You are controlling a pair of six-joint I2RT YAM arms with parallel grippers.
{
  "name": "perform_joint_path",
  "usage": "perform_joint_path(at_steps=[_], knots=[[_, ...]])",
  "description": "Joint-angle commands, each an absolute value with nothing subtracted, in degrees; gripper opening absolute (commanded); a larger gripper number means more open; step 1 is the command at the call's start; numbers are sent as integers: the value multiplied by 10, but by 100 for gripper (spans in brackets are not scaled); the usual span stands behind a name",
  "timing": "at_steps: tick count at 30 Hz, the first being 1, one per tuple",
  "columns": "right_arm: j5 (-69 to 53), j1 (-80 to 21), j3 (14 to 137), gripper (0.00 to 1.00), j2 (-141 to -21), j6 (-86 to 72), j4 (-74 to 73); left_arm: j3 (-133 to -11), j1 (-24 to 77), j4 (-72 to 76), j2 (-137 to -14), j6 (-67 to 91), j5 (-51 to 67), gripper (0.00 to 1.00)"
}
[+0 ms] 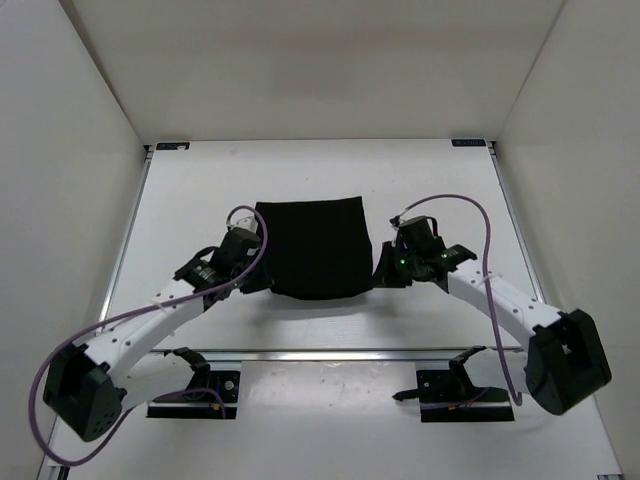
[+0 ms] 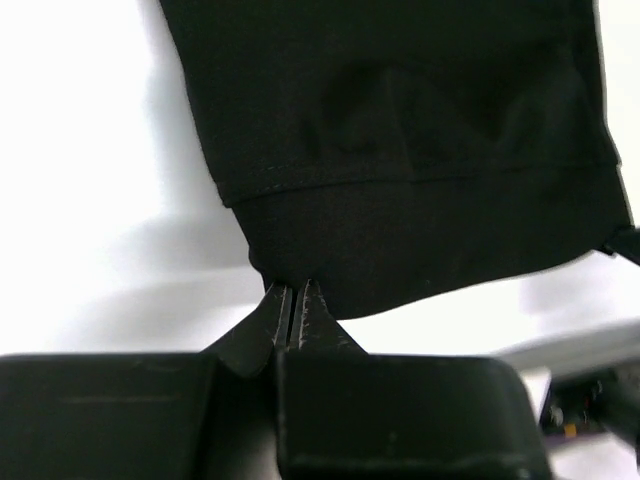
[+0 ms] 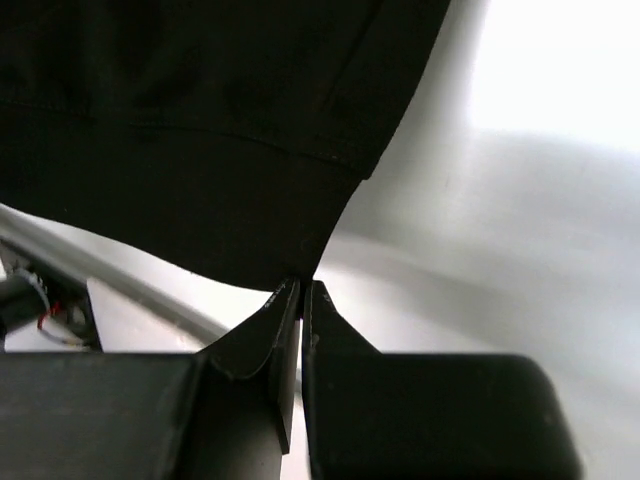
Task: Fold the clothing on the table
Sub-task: Move the skirt to the center of the board, then fold the skirt
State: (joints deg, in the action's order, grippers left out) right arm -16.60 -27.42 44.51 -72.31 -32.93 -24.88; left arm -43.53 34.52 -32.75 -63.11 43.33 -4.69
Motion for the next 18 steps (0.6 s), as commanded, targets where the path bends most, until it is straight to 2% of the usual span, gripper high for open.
perform_joint_path(at_steps=[1, 5, 10, 14, 18], knots=[[-165, -301, 405, 0, -662, -360, -323, -403, 370, -413, -553, 457, -21, 0], [-201, -336, 349, 0, -566, -423, -342, -366, 396, -441, -475, 492, 13, 0], [-235, -375, 339, 0, -494, -472, -375, -375, 427, -468, -456, 526, 29, 1], [-288, -326, 401, 0, -505, -438, -390, -401, 347, -419, -466, 513, 79, 5], [-334, -245, 497, 0, -607, -364, -408, -464, 287, -383, -557, 478, 91, 9]])
